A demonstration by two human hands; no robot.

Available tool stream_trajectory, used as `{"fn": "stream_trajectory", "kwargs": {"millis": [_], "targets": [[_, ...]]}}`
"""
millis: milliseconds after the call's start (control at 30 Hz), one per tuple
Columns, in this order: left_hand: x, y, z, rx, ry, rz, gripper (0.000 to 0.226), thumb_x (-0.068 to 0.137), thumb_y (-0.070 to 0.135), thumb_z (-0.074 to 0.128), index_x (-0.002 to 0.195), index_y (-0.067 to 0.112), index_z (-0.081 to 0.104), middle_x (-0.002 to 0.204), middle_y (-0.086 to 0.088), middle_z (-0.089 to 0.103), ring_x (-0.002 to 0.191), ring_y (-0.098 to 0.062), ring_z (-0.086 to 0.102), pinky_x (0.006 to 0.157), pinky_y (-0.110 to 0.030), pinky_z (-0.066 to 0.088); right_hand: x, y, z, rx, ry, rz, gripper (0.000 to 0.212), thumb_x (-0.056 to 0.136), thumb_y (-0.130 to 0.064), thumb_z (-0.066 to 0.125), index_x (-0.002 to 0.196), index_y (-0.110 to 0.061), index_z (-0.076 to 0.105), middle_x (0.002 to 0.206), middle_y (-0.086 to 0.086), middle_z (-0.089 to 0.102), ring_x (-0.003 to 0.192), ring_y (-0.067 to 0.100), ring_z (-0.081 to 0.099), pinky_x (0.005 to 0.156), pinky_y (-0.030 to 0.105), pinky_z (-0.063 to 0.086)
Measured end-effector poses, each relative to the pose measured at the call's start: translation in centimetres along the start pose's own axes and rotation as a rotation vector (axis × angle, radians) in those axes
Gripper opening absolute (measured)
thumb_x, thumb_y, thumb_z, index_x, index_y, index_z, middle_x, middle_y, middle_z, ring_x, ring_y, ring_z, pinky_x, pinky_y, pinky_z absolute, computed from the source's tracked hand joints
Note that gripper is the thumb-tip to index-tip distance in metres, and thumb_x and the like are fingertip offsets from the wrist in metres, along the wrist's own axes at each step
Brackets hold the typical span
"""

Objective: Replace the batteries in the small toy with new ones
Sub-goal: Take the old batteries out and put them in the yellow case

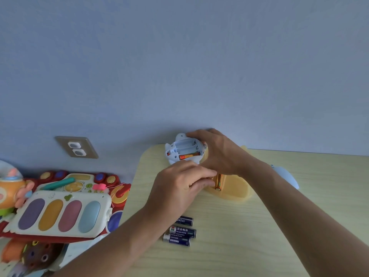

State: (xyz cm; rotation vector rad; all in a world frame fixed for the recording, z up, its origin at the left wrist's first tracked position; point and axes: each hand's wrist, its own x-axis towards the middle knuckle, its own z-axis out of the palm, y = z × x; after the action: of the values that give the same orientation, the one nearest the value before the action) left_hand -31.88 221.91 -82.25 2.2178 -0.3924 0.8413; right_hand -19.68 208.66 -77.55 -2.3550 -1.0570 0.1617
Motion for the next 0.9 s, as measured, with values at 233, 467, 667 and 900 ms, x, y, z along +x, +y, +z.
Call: {"fn": "stream_trajectory", "kwargs": {"millis": [233, 467, 667, 900], "targets": [[0.4, 0.2, -0.3, 0.103, 0.012, 0.009, 0.027, 0.075, 0.038, 0.088, 0.096, 0.023, 0.082, 0.09, 0.007, 0.066, 0.084, -0.015, 0.066, 0.064, -0.036, 0.056, 0.2, 0.0, 0.2, -0.012, 0.023, -0.023, 0.076, 0.073, -0.041, 0.079, 0.141, -0.02, 0.051, 0.133, -0.007, 0.058, 0.13, 0.013, 0.044, 0.105, 0.033, 0.045], [2.2, -2.1, -3.0, 0.101, 0.091, -0.243, 0.035, 0.076, 0.05, 0.079, 0.097, 0.024, 0.072, 0.097, 0.008, 0.059, 0.096, -0.011, 0.052, 0.082, -0.01, 0.039, 0.2, -0.2, 0.5, -0.012, 0.038, -0.016, 0.081, 0.065, -0.048, 0.084, 0.137, -0.028, 0.053, 0.123, -0.012, 0.061, 0.118, 0.008, 0.052, 0.093, 0.02, 0.045], [3.2, -4.8, -3.0, 0.103, -0.131, -0.244, 0.023, 0.09, 0.018, 0.054, 0.102, 0.019, 0.074, 0.115, 0.004, 0.051, 0.117, -0.014, 0.051, 0.103, -0.015, 0.036, 0.1, -1.1, 0.8, 0.028, 0.037, 0.014, 0.07, 0.067, -0.048, 0.082, 0.13, -0.033, 0.054, 0.11, -0.016, 0.064, 0.098, 0.007, 0.06, 0.085, 0.026, 0.052], [4.7, -4.5, -3.7, 0.132, -0.377, -0.205, 0.04, 0.085, 0.013, 0.037, 0.101, 0.03, 0.069, 0.117, 0.01, 0.037, 0.118, -0.014, 0.036, 0.1, -0.023, 0.034, 0.4, -1.6, 1.0, 0.004, -0.001, 0.026, 0.069, 0.062, -0.055, 0.079, 0.123, -0.04, 0.05, 0.102, -0.018, 0.062, 0.093, 0.004, 0.06, 0.083, 0.031, 0.054]]}}
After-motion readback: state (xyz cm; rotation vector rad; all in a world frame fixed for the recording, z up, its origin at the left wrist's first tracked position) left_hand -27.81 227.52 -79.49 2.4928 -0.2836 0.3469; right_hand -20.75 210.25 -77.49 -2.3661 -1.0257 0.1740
